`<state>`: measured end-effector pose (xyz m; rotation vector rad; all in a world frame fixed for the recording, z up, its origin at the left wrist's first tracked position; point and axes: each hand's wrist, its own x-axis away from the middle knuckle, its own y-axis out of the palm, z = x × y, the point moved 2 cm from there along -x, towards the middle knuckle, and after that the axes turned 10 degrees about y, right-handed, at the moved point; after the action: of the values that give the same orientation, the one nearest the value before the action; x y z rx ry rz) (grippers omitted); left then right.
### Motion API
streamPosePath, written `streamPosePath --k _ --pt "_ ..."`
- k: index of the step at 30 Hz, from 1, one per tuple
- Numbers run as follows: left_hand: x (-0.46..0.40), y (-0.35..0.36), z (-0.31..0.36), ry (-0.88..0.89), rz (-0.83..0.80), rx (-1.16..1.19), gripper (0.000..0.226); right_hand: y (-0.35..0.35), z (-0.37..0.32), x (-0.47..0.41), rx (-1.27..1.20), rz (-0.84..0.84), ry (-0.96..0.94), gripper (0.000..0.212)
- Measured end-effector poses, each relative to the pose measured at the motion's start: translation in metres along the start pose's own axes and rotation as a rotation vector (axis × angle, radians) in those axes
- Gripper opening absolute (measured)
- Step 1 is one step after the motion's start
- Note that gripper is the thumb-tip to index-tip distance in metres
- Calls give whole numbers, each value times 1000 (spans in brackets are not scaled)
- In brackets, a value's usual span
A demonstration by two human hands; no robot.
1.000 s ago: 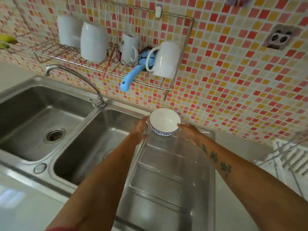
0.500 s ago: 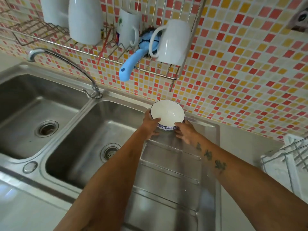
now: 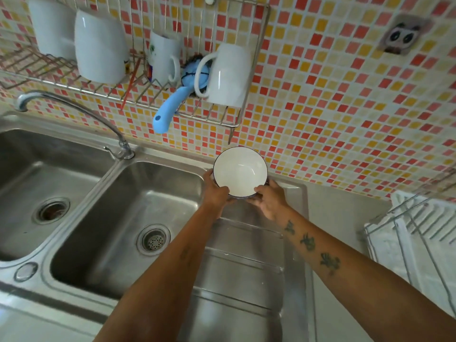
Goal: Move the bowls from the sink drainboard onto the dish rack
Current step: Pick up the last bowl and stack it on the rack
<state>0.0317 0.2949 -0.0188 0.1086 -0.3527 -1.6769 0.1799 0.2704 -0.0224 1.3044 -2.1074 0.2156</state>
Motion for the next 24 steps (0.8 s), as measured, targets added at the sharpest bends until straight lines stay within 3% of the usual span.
streamPosePath --k 2,6,12,16,20,24 --pt "10 16 10 -10 -37 43 78 -13 -13 19 -23 28 -49 64" --pt "26 61 43 -114 -51 112 51 -43 -47 67 -95 95 -135 60" --pt "78 123 123 -157 -220 261 47 -80 -106 156 -117 173 -332 59" --pt "103 150 162 -217 -304 303 57 -93 -137 225 -75 267 -527 57" --pt "137 171 199 -348 -631 406 67 -104 -160 297 51 316 -719 57" --pt "185 188 219 -324 -922 495 75 -126 -169 350 138 323 -924 62"
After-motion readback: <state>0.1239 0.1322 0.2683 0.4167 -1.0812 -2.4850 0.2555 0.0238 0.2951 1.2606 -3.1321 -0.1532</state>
